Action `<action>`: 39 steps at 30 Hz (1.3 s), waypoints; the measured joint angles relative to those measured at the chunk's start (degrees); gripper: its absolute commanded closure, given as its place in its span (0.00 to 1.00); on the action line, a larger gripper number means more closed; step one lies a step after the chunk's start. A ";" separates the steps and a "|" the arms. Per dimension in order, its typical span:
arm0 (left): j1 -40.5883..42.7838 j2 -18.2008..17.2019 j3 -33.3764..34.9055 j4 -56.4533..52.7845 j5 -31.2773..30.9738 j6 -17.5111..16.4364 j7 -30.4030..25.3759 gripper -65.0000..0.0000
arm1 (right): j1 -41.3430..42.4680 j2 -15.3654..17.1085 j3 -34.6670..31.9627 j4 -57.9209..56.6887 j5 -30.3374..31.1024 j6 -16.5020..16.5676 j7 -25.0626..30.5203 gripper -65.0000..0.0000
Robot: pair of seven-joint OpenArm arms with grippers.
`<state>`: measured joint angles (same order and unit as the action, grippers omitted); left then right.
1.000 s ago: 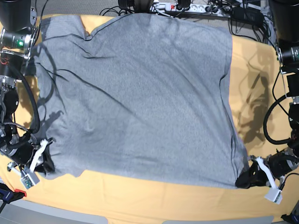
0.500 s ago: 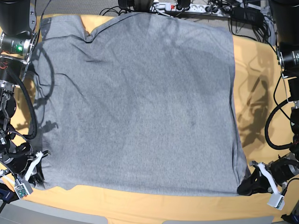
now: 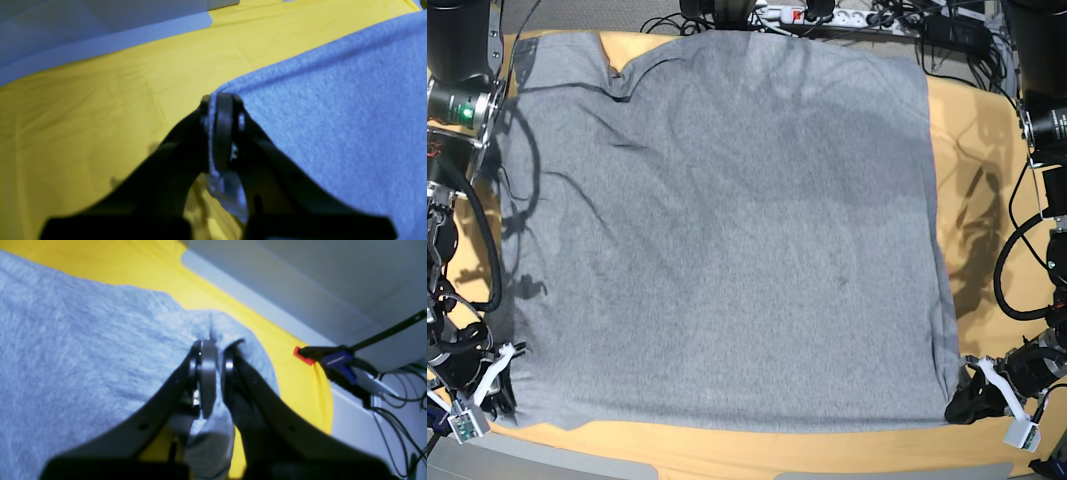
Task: Layout the t-shirt on the table in an organized manner, then fold the t-shirt properly
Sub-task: 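Drag both held hem corners toward the robot to spread the shirt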
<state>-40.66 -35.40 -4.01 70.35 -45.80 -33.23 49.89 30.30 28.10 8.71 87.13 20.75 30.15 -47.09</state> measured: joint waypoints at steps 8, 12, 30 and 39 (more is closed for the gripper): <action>0.04 0.22 0.04 0.00 0.24 0.00 1.11 1.00 | -0.46 0.00 0.00 -1.07 0.33 2.36 -0.09 1.00; 1.62 1.16 0.04 -0.83 0.42 -0.31 0.55 1.00 | -0.92 -0.50 0.00 -8.70 1.40 3.80 0.39 1.00; 13.70 5.77 0.13 -1.42 8.00 -0.66 -1.38 1.00 | -1.07 -4.02 0.15 -25.07 -0.20 6.10 -0.83 1.00; 2.12 4.55 0.07 -1.25 10.43 2.80 -7.52 0.43 | 7.21 -3.98 0.17 -25.31 -2.86 6.88 11.41 0.55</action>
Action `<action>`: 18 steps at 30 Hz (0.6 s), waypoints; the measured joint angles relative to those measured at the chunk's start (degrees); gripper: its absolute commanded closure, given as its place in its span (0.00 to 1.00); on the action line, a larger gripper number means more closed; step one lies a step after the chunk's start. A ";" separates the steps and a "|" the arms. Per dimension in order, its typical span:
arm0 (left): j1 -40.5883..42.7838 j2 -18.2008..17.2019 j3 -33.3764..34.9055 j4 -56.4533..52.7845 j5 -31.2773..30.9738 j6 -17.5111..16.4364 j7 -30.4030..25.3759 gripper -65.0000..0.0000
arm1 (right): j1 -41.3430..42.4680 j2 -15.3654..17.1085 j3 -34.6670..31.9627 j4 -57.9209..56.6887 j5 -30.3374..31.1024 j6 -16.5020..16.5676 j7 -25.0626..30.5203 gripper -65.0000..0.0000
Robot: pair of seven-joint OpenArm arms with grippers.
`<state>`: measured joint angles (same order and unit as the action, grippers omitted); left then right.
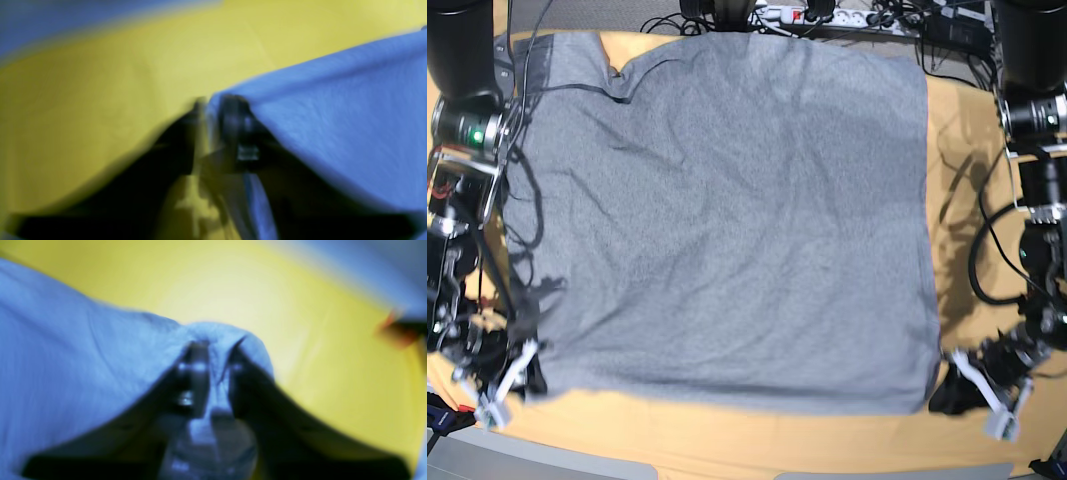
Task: Layout the t-shirt on the table in an organized manner, then fold the t-shirt properly
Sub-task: 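Drag both held hem corners toward the robot to spread the shirt, then open both grippers, release the shirt and raise them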
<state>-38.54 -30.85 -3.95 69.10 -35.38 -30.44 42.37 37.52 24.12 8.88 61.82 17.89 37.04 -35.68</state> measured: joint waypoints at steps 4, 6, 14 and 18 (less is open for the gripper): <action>-2.58 -0.09 -0.20 -0.13 0.39 7.93 1.60 0.24 | 4.35 0.63 0.15 0.02 -3.15 -3.80 0.00 0.21; -4.02 -0.04 -0.22 -0.20 1.31 9.46 3.32 0.24 | 6.34 0.79 0.26 0.02 -2.91 -3.17 -1.99 0.21; -4.00 -2.32 -0.20 -0.15 -3.76 6.51 15.63 0.24 | 9.16 3.74 0.28 0.04 13.66 -2.12 -24.70 0.22; -2.47 -4.26 -0.20 -0.09 -13.97 1.57 20.55 0.24 | 5.99 3.61 0.26 0.04 23.76 1.73 -32.94 0.30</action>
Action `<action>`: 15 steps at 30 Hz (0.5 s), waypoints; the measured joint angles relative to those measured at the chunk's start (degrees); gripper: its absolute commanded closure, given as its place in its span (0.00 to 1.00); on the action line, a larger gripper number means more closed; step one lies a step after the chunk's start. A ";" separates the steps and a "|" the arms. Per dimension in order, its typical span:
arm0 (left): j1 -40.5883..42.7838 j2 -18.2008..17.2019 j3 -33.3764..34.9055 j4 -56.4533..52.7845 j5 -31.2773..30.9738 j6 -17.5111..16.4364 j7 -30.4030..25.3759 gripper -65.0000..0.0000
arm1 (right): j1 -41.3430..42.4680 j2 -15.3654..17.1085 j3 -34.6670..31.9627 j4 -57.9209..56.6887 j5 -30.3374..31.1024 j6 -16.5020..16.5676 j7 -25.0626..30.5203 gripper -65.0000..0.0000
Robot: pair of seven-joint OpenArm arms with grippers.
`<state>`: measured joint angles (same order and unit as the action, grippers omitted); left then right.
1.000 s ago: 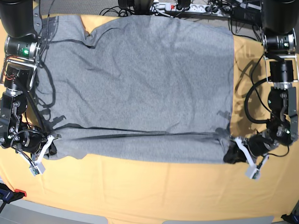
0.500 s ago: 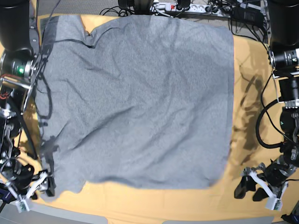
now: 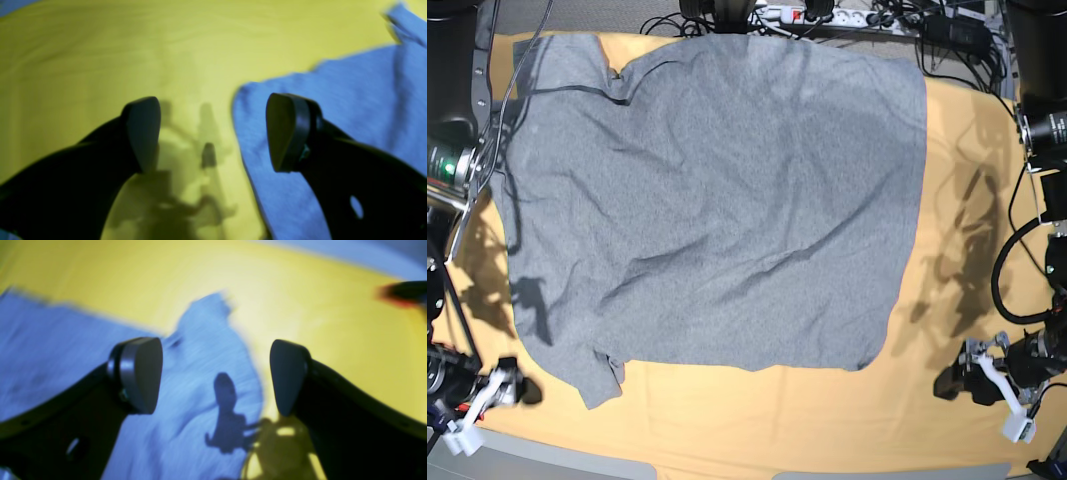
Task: Layout the t-shirt on the table in an organized manner, then fold the t-shirt properly
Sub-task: 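Open both grippers, release the shirt and raise them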
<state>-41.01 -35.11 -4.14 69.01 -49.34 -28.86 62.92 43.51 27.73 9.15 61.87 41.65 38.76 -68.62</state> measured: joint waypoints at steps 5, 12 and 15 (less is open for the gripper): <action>4.28 -2.95 0.00 0.00 -13.14 -5.97 7.69 0.24 | -7.30 1.38 -0.07 1.33 12.52 0.92 -5.16 0.40; 11.10 -6.91 0.00 0.04 -26.99 -9.20 13.22 0.24 | -19.39 3.26 3.65 19.50 22.27 0.94 -11.32 0.40; 12.87 -7.21 -0.07 -0.04 -31.32 -10.60 16.52 0.24 | -26.18 2.95 8.17 27.82 22.32 0.94 -12.59 0.40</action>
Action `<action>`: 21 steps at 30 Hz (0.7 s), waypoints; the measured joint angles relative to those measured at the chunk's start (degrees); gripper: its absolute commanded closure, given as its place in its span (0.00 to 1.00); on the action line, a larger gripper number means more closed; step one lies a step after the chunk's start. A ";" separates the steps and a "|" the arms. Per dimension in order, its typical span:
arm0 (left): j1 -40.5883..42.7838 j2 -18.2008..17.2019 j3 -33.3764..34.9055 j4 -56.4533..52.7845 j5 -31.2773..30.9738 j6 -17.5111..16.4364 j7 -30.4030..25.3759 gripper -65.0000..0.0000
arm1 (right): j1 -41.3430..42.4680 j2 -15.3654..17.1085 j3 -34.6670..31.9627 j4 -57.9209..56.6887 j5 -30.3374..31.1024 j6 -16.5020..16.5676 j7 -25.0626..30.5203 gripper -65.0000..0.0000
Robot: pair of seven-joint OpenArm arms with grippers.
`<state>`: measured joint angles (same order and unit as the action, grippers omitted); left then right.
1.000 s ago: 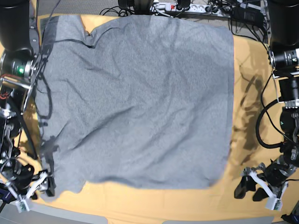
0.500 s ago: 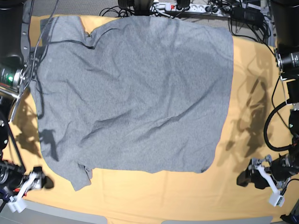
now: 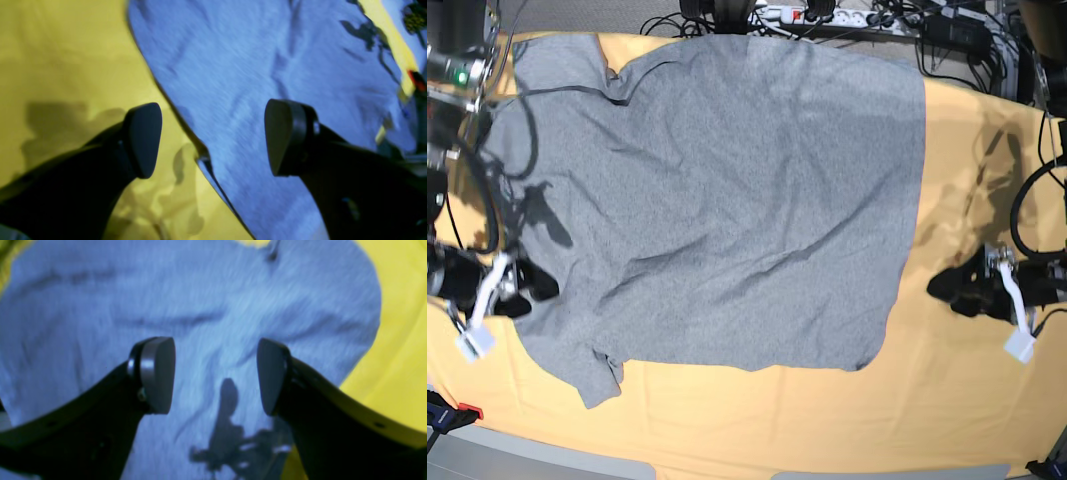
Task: Layout the t-shirt on the table in an organized manner, then fold the t-shirt properly
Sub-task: 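Open both grippers, release the shirt and raise them, then grasp the shirt collar edge near the right gripper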
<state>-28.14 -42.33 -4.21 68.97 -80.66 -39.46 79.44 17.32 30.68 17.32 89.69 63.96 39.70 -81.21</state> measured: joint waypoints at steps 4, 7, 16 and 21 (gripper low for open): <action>0.87 0.02 -0.74 0.15 -2.40 -0.07 0.77 0.24 | -8.57 0.44 8.22 8.96 -0.39 -1.38 0.26 0.40; 1.81 -0.81 -3.58 0.15 -2.62 -0.07 1.20 0.24 | -16.44 0.09 14.67 12.81 0.07 -1.68 0.44 0.40; 2.67 -1.36 -11.91 0.11 -2.51 0.00 1.18 0.24 | -32.35 -5.31 32.87 14.19 7.61 -0.22 0.17 0.40; 5.29 -1.64 -11.98 0.09 -2.47 -0.02 1.20 0.24 | -38.10 -9.38 40.04 14.19 9.40 -0.02 -0.02 0.40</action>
<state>-22.85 -43.97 -16.19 69.06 -83.13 -39.48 80.64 -20.78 21.30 57.36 103.88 73.36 39.68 -81.23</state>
